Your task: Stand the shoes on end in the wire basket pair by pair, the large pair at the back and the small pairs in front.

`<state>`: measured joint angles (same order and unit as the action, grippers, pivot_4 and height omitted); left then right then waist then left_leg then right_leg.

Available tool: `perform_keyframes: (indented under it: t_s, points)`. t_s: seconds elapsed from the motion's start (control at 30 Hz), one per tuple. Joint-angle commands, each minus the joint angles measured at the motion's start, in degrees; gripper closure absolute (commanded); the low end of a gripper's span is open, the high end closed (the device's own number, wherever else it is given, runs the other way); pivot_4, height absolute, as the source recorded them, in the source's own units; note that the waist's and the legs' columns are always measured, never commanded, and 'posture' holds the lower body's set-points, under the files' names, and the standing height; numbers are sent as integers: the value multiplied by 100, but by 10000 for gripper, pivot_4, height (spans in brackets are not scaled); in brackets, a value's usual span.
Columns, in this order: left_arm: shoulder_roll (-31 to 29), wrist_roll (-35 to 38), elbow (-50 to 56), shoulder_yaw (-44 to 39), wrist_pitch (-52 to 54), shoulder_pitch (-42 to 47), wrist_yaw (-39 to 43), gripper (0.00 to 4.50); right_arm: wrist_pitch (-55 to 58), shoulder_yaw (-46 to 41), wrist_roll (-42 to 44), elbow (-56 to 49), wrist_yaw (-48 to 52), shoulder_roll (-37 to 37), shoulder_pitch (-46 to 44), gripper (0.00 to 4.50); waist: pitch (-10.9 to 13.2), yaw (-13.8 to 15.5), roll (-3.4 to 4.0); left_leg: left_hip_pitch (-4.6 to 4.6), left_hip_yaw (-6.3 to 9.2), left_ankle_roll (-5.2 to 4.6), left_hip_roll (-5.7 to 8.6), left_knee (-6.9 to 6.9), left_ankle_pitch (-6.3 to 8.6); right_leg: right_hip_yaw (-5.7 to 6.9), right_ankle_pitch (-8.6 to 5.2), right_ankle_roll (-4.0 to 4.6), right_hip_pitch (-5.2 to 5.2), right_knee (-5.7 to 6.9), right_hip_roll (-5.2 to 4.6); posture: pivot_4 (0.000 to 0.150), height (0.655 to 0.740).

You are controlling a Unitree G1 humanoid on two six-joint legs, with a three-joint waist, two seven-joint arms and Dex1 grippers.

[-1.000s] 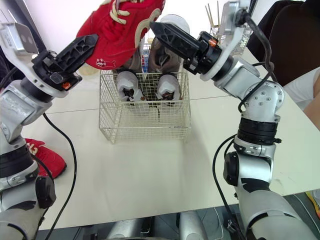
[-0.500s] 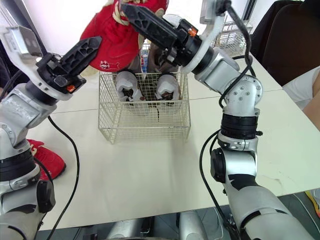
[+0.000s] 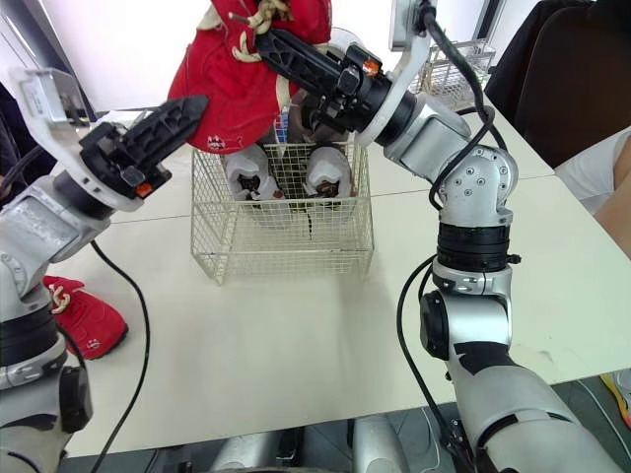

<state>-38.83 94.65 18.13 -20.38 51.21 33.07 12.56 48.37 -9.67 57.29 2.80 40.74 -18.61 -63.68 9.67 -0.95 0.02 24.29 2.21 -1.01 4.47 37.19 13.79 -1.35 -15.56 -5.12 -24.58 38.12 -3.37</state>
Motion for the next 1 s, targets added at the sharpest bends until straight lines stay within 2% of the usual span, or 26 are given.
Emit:
perform_keyframes:
  t_s: [0.03,0.07,0.2,0.33,0.47,0.67,1.0]
  points:
    - [-527,-301,233,-61,208,-201,457,4515,-157,175,-323,-165,584,-463,-271,38731,0,1,0,0,0,0,0,0,0,0,0,0,1,-1,0,1500,7400]
    - [-826,-567,255,-112,288,-377,723,640,-226,347,-534,-144,927,-741,-288,38731,0,5,0,0,0,-2,0,-1,1,0,0,0,1,-2,0,1500,7400]
    - [-1707,-1285,178,-412,362,-922,1528,640,-976,1110,-1540,5,2409,-1707,-268,38731,2,11,3,-1,-3,-6,0,-6,4,0,-1,2,2,-8,-1,1500,7400]
    - [-2068,-1877,92,-652,212,-1249,1984,640,-1835,1618,-2335,192,3412,-2152,-181,38731,2,7,3,-2,-3,-7,-1,-8,5,0,-2,3,3,-12,-2,1500,7400]
    - [-2081,-2287,50,-811,74,-1390,2080,640,-2760,2037,-3133,474,3934,-2252,-58,38731,2,7,2,-2,-3,-5,-3,-11,6,-1,-2,3,1,-13,-3,1500,7400]
    - [-1948,-2492,150,-931,25,-1463,2066,640,-3926,2449,-4148,964,4058,-2144,170,38731,4,16,1,0,-4,-4,-3,-12,7,-1,-2,3,0,-16,-7,1500,7400]
    - [-1805,-2612,185,-896,42,-1372,2064,640,-4317,2596,-4610,1148,4160,-2021,601,38731,4,27,1,-2,-3,-2,-3,-11,6,-1,-1,4,3,-15,-7,1500,7400]
